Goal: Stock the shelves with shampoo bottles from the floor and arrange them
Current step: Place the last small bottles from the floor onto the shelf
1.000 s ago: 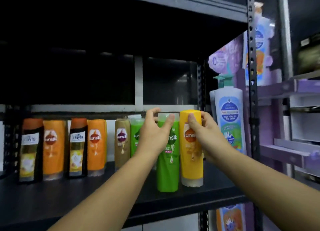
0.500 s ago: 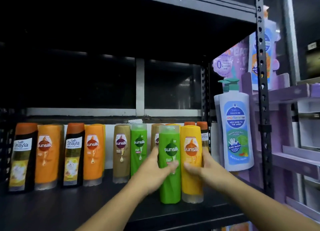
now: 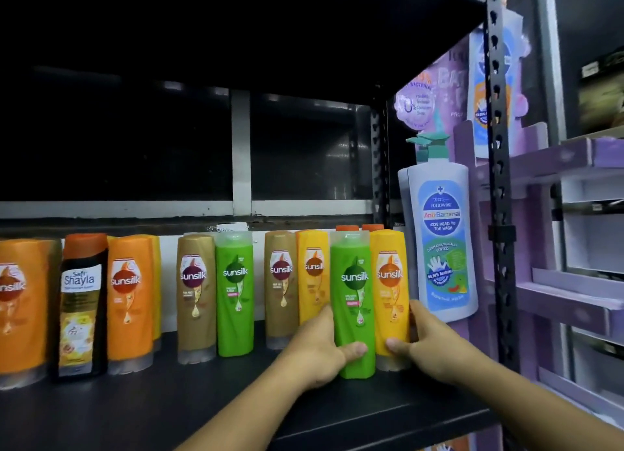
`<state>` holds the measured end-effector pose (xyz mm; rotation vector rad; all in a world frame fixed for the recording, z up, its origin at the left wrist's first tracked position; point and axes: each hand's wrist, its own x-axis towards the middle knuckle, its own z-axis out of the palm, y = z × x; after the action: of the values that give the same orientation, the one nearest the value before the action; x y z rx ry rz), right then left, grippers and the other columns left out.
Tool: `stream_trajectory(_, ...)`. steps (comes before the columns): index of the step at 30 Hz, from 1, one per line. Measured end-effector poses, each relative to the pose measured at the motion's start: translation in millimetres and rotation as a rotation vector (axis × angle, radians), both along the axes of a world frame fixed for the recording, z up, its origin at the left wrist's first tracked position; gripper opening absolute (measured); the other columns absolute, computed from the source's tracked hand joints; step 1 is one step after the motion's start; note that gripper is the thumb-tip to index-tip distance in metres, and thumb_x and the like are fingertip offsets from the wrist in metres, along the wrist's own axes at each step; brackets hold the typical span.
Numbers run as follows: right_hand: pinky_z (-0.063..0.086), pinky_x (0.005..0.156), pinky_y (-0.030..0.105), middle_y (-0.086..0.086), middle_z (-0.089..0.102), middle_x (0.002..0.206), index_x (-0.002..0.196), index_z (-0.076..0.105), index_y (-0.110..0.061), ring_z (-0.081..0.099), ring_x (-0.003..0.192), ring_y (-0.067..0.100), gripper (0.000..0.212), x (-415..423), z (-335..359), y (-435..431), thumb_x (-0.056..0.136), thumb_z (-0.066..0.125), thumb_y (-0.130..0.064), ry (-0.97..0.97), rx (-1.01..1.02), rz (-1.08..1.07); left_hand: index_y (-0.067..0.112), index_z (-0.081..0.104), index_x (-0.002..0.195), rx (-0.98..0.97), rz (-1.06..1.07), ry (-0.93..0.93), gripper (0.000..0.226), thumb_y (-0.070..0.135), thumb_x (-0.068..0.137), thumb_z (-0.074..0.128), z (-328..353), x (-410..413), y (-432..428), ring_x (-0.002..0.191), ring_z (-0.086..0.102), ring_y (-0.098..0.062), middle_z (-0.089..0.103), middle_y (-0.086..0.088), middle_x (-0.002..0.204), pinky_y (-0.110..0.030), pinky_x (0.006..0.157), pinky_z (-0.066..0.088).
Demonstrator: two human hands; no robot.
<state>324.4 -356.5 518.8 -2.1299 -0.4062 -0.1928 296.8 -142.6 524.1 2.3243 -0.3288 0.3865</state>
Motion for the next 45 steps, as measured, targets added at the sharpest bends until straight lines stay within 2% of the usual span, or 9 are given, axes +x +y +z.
stream_trajectory(5,0.051,0.102,0.047,-0.005,0.064,0.121,0.127,0.046,-0.029,0.062,0.112,0.02,0.05,47,0,-16,0.088,0.077,-0.027,0.009,-0.037,-0.133,0.025,0.041,0.148,0.095,0.021,0.001,0.071,0.036,0.089,0.079,4,48,-34,0.125,0.059,-0.015,0.06,0.007,0.141,-0.029,0.104,0.048)
stream_trajectory(12,0.049,0.099,0.039,0.003,0.063,0.125,0.13,0.047,-0.021,0.06,0.112,0.023,0.05,102,-3,-11,0.089,0.075,-0.029,-0.058,-0.088,-0.211,0.023,0.04,0.144,0.028,0.152,-0.014,0.065,0.034,0.091,0.077,-2,95,-48,0.125,0.059,-0.02,0.06,0.002,0.139,-0.033,0.103,0.05)
stream_trajectory(15,0.048,0.101,0.042,0.002,0.063,0.127,0.129,0.048,-0.022,0.06,0.116,0.023,0.047,116,-8,-10,0.09,0.074,-0.03,-0.052,-0.066,-0.203,0.024,0.036,0.138,0.004,0.213,-0.047,0.057,0.028,0.094,0.073,-9,102,-48,0.121,0.06,-0.022,0.06,0.001,0.135,-0.035,0.101,0.05)
stream_trajectory(19,0.048,0.102,0.044,0.001,0.064,0.127,0.128,0.05,-0.024,0.06,0.117,0.023,0.045,125,-18,-11,0.09,0.074,-0.029,-0.081,0.003,-0.19,0.026,0.011,0.156,0.054,0.243,-0.075,0.082,0.017,0.097,0.067,-14,108,-47,0.118,0.059,-0.021,0.059,0.0,0.136,-0.037,0.102,0.05)
stream_trajectory(24,0.047,0.106,0.045,0.001,0.061,0.133,0.132,0.047,-0.024,0.059,0.121,0.023,0.05,125,-20,-10,0.09,0.074,-0.023,-0.089,0.031,-0.193,0.021,-0.013,0.162,0.103,0.291,-0.087,0.097,0.013,0.1,0.061,-10,105,-48,0.119,0.058,-0.021,0.056,-0.003,0.14,-0.027,0.094,0.045)
stream_trajectory(28,0.043,0.107,0.039,0.002,0.056,0.142,0.143,0.042,-0.019,0.054,0.129,0.024,0.059,121,-18,-10,0.092,0.073,-0.02,-0.086,0.008,-0.199,0.017,-0.013,0.161,0.143,0.323,-0.102,0.095,0.013,0.1,0.06,-10,102,-48,0.113,0.061,-0.021,0.06,-0.005,0.134,-0.028,0.089,0.046)
stream_trajectory(33,0.043,0.109,0.041,0.002,0.053,0.146,0.147,0.041,-0.02,0.052,0.133,0.024,0.062,119,-17,-10,0.093,0.072,-0.021,-0.101,-0.006,-0.192,0.015,-0.018,0.161,0.175,0.343,-0.091,0.094,0.015,0.103,0.056,-10,101,-49,0.116,0.061,-0.022,0.06,-0.007,0.136,-0.029,0.09,0.046)
stream_trajectory(40,0.044,0.103,0.034,0.003,0.057,0.143,0.144,0.045,-0.021,0.057,0.128,0.023,0.057,116,-16,-8,0.093,0.072,-0.025,-0.148,-0.038,-0.175,0.015,-0.014,0.162,0.213,0.362,-0.092,0.09,0.016,0.104,0.054,-11,103,-47,0.119,0.062,-0.025,0.06,-0.009,0.138,-0.035,0.097,0.05)
stream_trajectory(45,0.047,0.107,0.04,0.002,0.059,0.14,0.142,0.046,-0.024,0.057,0.128,0.023,0.054,116,-16,-8,0.094,0.071,-0.028,-0.154,-0.065,-0.159,0.015,-0.012,0.162,0.244,0.392,-0.084,0.09,0.013,0.102,0.055,-13,105,-48,0.112,0.065,-0.026,0.065,-0.008,0.129,-0.039,0.094,0.054)
